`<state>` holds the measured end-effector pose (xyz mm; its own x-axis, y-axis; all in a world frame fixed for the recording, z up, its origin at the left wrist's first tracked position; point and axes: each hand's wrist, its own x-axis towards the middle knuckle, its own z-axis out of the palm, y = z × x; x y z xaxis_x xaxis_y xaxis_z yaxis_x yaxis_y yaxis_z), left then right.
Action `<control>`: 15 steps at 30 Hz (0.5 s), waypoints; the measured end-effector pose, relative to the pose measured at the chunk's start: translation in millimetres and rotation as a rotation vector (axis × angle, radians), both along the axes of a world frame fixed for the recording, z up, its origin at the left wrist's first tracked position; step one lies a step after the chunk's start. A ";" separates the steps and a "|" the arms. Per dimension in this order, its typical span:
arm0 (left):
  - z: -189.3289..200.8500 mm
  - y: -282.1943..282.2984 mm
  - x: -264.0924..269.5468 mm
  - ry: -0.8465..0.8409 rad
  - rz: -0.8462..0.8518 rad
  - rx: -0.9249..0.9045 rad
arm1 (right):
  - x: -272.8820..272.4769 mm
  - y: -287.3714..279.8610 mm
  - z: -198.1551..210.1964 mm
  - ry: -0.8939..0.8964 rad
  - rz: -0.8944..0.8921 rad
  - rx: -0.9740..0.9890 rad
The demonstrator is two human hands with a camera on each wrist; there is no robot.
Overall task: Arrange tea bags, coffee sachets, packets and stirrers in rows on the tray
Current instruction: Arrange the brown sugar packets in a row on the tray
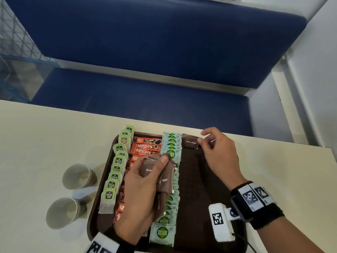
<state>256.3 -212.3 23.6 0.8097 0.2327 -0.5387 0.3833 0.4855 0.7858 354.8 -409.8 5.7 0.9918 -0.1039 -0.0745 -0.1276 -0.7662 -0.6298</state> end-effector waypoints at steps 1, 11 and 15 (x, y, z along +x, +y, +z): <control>-0.3 -3.1 5.3 -0.004 -0.028 0.012 | -5.2 0.9 8.1 0.031 0.015 0.128; 1.9 -22.0 37.8 -0.178 -0.108 0.283 | -41.2 4.4 66.3 0.423 0.040 0.718; 2.7 -26.6 39.6 -0.224 -0.070 0.367 | -49.0 6.3 70.3 0.451 0.073 0.674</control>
